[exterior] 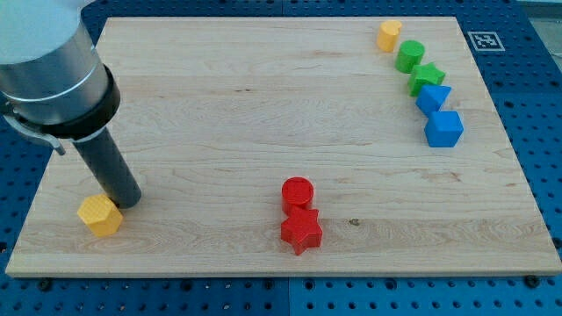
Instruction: Move the arm to the top center
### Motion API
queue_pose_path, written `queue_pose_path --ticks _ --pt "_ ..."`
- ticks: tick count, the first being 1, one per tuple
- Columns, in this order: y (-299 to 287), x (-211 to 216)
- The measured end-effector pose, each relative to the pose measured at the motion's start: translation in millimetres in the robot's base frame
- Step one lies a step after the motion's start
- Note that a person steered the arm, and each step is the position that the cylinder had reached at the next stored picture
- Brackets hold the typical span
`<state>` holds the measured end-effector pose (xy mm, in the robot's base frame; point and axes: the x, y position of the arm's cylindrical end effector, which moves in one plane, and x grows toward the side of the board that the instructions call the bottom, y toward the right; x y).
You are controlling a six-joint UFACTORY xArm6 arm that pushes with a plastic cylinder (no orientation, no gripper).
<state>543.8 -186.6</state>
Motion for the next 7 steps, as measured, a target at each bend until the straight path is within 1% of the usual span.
queue_pose_path --ticks 1,2,3,4,5,6,7 --pt "0.0 14.7" --pt "0.0 16.3" --pt "-0.1 -41.2" --pt "1.6 -118.8" --pt "17.6 -201.2" --pt "49.7 -281.7" --pt "96.2 -343.2"
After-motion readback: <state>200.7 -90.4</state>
